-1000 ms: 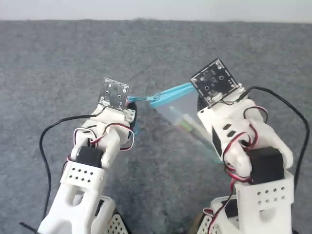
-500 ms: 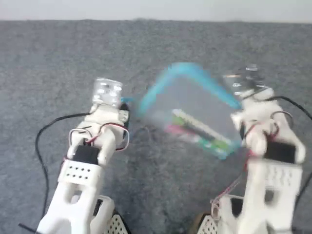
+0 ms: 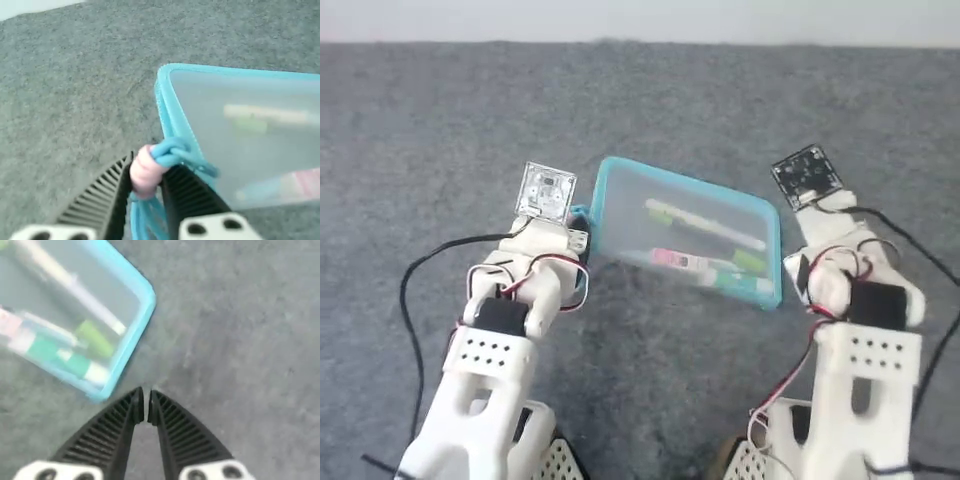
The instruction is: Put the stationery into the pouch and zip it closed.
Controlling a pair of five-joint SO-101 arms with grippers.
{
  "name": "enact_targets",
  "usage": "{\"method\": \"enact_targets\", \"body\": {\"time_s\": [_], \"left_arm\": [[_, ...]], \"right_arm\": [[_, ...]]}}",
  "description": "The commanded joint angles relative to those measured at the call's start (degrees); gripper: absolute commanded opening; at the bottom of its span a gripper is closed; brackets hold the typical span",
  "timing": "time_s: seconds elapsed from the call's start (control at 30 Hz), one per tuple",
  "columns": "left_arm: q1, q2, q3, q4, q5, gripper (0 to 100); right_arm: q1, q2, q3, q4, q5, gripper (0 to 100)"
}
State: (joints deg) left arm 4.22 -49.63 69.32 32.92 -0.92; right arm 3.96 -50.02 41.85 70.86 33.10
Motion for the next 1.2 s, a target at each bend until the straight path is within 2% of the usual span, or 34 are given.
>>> {"method": "enact_targets", "body": {"time_s": [0.0,0.17,0.3,0.47,0.6,0.77,1.17], "left_arm": [[-0.3,-0.4,-1.2,-2.1,0.7,13],[-0.7,-0.4,-1.1,-2.1,0.6,18],[-0.8,-0.5,-1.0,-2.1,0.7,18],[-0.8,-0.4,-1.0,-2.5,0.5,18],[-0.8,-0.4,0.2,-4.7,0.4,18],[-0.8,-0.4,3.3,-10.8,0.4,18],[-0.4,-0.4,3.9,-11.3,0.4,18]], "right_arm": [[-3.4,-0.5,-0.9,0.9,-6.8,0.6],[-7.9,-0.5,1.6,0.2,-15.7,0.6],[-10.3,-0.7,9.1,-6.7,-19.5,0.6],[-8.4,-1.1,22.9,-21.7,-20.1,0.6],[-6.8,-1.1,26.0,-28.0,-20.1,0.6],[-7.0,-1.0,29.1,-31.9,-20.1,0.6],[-6.9,-0.9,29.5,-32.8,-20.1,0.6]]}}
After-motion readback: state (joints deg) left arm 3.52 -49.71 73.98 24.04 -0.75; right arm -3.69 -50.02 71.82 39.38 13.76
